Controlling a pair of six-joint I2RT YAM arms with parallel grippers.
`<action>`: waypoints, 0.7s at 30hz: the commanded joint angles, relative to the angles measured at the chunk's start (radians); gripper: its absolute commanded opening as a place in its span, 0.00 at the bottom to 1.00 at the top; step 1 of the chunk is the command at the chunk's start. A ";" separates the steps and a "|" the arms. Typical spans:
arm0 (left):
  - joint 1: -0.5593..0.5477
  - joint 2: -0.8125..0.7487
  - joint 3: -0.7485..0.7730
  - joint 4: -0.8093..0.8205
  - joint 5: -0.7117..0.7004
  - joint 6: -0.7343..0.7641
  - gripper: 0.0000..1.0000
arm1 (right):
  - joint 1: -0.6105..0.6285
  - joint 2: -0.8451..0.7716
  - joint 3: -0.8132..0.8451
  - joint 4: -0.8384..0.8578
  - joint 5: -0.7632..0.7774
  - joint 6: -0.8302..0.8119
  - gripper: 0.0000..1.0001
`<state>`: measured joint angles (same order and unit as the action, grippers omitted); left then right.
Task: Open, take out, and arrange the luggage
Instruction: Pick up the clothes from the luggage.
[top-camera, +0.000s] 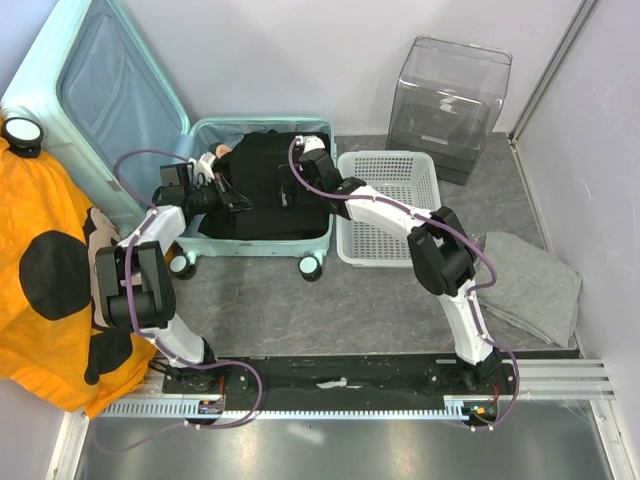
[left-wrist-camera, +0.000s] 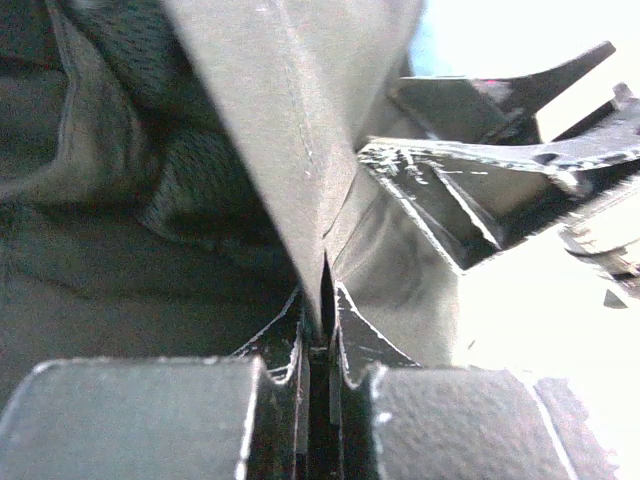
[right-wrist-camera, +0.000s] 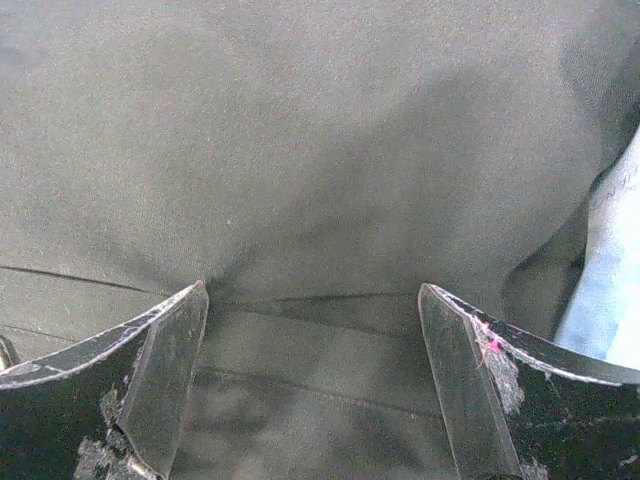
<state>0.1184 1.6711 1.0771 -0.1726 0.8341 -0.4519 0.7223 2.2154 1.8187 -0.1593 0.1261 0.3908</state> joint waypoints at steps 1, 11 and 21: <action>0.064 -0.114 -0.037 0.146 0.108 -0.094 0.01 | 0.003 -0.120 -0.041 -0.003 -0.066 -0.003 0.95; 0.213 -0.143 -0.082 0.225 0.128 -0.172 0.02 | -0.049 -0.108 -0.021 0.038 -0.177 0.088 0.98; 0.280 -0.129 -0.088 0.220 0.118 -0.179 0.02 | -0.081 -0.131 -0.052 0.046 -0.141 0.134 0.98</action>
<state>0.3439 1.5715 0.9749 -0.0418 0.9596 -0.6037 0.6476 2.1143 1.7805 -0.1429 -0.0219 0.5003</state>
